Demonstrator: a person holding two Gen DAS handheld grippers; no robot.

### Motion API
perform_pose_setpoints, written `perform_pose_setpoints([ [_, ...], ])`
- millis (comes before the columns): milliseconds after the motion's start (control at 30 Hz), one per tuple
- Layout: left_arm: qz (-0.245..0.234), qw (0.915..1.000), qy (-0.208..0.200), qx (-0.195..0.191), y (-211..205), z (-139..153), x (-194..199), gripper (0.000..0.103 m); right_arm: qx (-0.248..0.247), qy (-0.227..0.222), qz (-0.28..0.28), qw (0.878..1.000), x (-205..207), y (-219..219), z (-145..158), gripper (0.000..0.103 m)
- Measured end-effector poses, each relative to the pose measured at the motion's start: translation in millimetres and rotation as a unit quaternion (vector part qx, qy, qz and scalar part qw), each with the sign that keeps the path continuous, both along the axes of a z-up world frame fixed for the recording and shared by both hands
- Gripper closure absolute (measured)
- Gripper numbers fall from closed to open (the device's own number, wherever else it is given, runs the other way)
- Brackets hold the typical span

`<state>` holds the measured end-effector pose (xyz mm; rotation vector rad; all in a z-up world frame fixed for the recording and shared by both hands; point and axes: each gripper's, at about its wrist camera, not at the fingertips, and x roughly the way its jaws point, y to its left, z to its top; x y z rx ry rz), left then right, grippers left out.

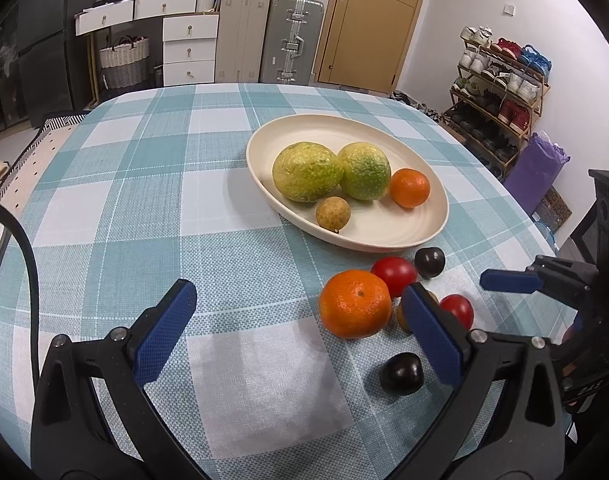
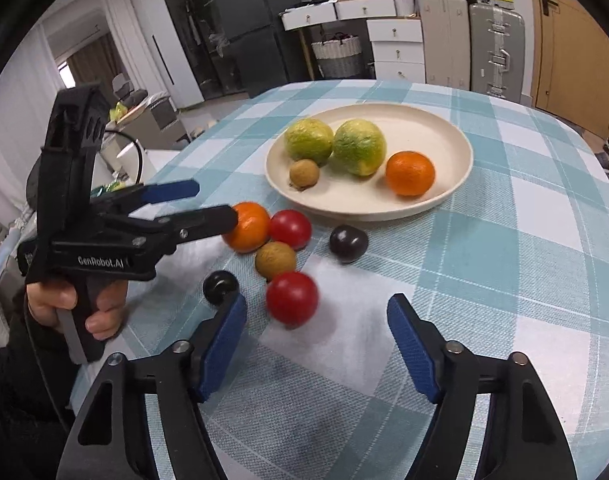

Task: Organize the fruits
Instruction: 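Move the right tool to the red tomato and grasp it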

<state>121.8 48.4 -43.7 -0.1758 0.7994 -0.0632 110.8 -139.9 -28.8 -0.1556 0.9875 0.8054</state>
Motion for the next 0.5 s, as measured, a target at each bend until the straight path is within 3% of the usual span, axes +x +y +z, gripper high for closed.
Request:
perform_pose_setpoints([
  [200,-0.002,1.0,0.001,0.001,0,-1,1,0.001,-0.01,0.002,0.007,1.0,3,9,-7,0.051],
  [367,-0.005,1.0,0.007,0.0,-2,-2,2,0.001,-0.011,0.001,0.014,1.0,4,15,-10,0.052],
  [500,-0.007,0.9999,0.013,0.002,-4,-4,2,0.001,-0.013,-0.006,0.022,1.0,1,18,-10,0.064],
])
